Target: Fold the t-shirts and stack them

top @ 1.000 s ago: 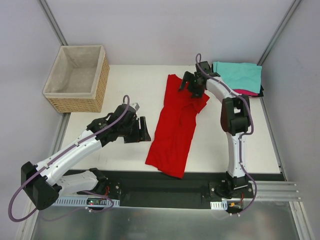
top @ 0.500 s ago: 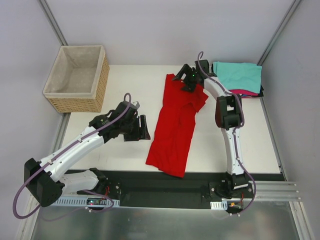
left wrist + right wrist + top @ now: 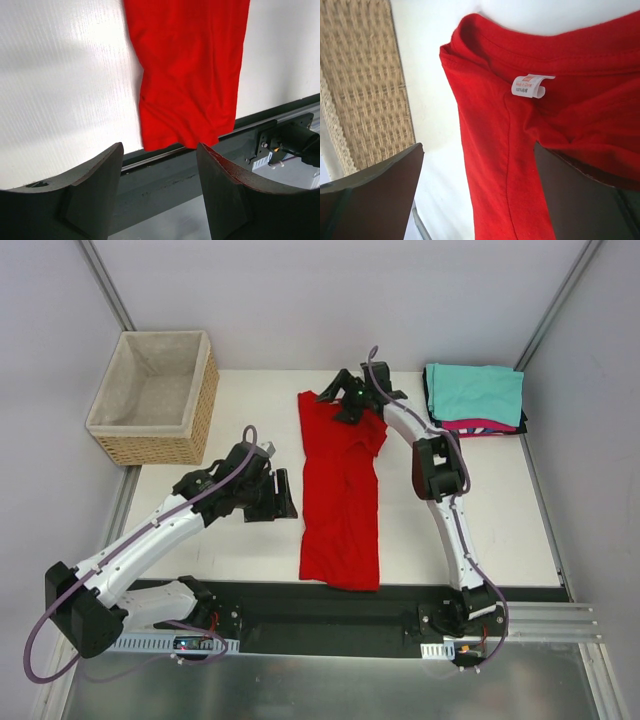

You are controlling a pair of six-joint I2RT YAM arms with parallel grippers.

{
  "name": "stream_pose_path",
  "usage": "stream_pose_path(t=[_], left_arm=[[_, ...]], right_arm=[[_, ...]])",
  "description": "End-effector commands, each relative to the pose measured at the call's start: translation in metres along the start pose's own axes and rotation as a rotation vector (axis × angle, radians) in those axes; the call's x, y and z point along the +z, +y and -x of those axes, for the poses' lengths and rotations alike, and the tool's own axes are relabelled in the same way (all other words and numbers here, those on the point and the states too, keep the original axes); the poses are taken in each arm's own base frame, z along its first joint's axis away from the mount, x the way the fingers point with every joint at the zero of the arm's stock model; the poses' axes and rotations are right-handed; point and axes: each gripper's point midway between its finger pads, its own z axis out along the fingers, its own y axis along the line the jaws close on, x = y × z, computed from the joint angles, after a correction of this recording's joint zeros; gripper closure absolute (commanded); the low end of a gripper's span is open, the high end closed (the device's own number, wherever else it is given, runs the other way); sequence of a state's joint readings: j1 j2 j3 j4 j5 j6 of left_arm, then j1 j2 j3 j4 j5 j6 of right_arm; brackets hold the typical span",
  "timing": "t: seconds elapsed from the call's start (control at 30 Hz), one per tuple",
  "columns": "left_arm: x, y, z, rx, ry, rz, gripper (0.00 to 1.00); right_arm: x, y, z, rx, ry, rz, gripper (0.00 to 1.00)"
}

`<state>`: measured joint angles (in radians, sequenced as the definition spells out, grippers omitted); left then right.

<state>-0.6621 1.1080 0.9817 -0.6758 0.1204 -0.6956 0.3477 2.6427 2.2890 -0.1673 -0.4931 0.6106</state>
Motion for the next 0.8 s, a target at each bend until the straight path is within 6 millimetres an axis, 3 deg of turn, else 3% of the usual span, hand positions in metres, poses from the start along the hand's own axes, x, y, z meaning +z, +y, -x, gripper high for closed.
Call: stream_pose_path(t=[0.0,0.07,0.1,0.13,0.2,0.23,0.3,0.33,0.4,0.43,0.47,0.5,0.53,0.57,0.6,0.67,0.73,0.77], left_arm=[[-0.011,0.008,-0.003,-0.007,-0.021,0.003,0.4],[-0.012,0.009,-0.004,-0.01,-0.021,0.004,0.4],[-0.013,0.009,-0.004,-0.011,-0.026,0.005,0.4],[-0.014,0.009,-0.004,-0.012,-0.028,0.002,0.4],[-0.015,0.01,-0.004,-0.013,-0.033,0.003,0.4],[-0.015,0.011,-0.005,-0.014,-0.034,0.004,0.39],[-0.015,0.012,-0.006,-0.015,-0.033,0.005,0.4],[-0.014,0.012,-0.006,-0.016,-0.033,0.007,0.4],[-0.012,0.014,-0.004,-0.011,-0.039,0.02,0.39],[-0.012,0.015,0.0,-0.009,-0.052,0.032,0.39],[-0.011,0.015,0.003,-0.005,-0.055,0.038,0.39],[-0.007,0.017,0.005,0.001,-0.048,0.053,0.39],[-0.007,0.015,0.012,0.005,-0.065,0.064,0.39],[-0.001,0.017,0.015,0.005,-0.05,0.083,0.39],[0.001,0.014,0.018,0.008,-0.047,0.082,0.39],[0.009,0.009,0.026,0.012,-0.038,0.087,0.39],[0.016,0.006,0.031,0.011,-0.038,0.084,0.39],[0.021,0.005,0.031,0.007,-0.027,0.082,0.39]], right_arm=[[0.018,0.031,-0.021,0.014,0.058,0.107,0.03],[0.019,0.034,-0.024,0.01,0.063,0.112,0.03],[0.012,0.044,-0.022,-0.002,0.055,0.124,0.03],[0.01,0.036,-0.027,-0.01,0.063,0.107,0.03],[-0.003,0.041,-0.022,-0.052,0.037,0.095,0.03],[-0.025,0.064,-0.013,-0.121,0.002,0.117,0.03],[-0.046,0.064,-0.016,-0.171,-0.018,0.068,0.03],[-0.079,0.096,-0.004,-0.268,-0.072,0.096,0.03],[-0.099,0.087,-0.015,-0.304,-0.074,0.021,0.04],[-0.13,0.112,-0.013,-0.358,-0.113,0.031,0.04],[-0.14,0.113,-0.021,-0.415,-0.112,0.01,0.03],[-0.149,0.098,-0.031,-0.422,-0.101,-0.061,0.03],[-0.159,0.099,-0.036,-0.444,-0.1,-0.079,0.04],[-0.178,0.116,-0.045,-0.5,-0.112,-0.068,0.04],[-0.182,0.099,-0.057,-0.492,-0.089,-0.121,0.03],[-0.203,0.106,-0.071,-0.514,-0.09,-0.12,0.03],[-0.21,0.083,-0.091,-0.505,-0.051,-0.185,0.03],[-0.214,0.082,-0.102,-0.516,-0.034,-0.197,0.03]])
